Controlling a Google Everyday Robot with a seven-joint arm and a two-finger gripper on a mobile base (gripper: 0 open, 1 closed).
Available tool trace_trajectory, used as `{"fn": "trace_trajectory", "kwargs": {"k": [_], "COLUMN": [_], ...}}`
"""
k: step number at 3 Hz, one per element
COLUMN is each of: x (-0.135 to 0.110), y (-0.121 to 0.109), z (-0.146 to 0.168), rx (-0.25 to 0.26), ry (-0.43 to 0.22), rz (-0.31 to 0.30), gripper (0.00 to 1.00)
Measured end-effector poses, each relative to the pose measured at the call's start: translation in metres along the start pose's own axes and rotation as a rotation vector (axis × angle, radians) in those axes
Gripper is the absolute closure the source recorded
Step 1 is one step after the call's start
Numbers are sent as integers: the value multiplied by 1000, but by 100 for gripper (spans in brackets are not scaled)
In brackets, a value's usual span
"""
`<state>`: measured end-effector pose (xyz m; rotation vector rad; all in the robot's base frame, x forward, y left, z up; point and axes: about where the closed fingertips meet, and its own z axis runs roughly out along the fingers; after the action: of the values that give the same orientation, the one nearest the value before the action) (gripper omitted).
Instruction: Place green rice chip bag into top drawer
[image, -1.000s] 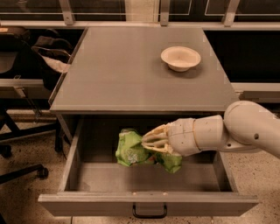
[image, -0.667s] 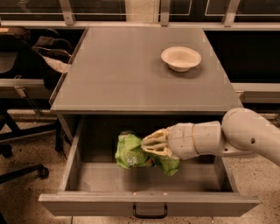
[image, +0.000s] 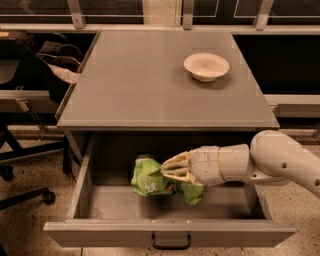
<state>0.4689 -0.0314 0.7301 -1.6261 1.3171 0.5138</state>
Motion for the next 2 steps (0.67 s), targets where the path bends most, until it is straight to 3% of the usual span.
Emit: {"fn": "trace_trajectory", "kwargs": {"k": [1, 2], "x": [11, 12], "y": [6, 6], "z": [4, 4], "rx": [-6, -7], "ry": [6, 6], "rz": [31, 33], "gripper": [100, 83]}}
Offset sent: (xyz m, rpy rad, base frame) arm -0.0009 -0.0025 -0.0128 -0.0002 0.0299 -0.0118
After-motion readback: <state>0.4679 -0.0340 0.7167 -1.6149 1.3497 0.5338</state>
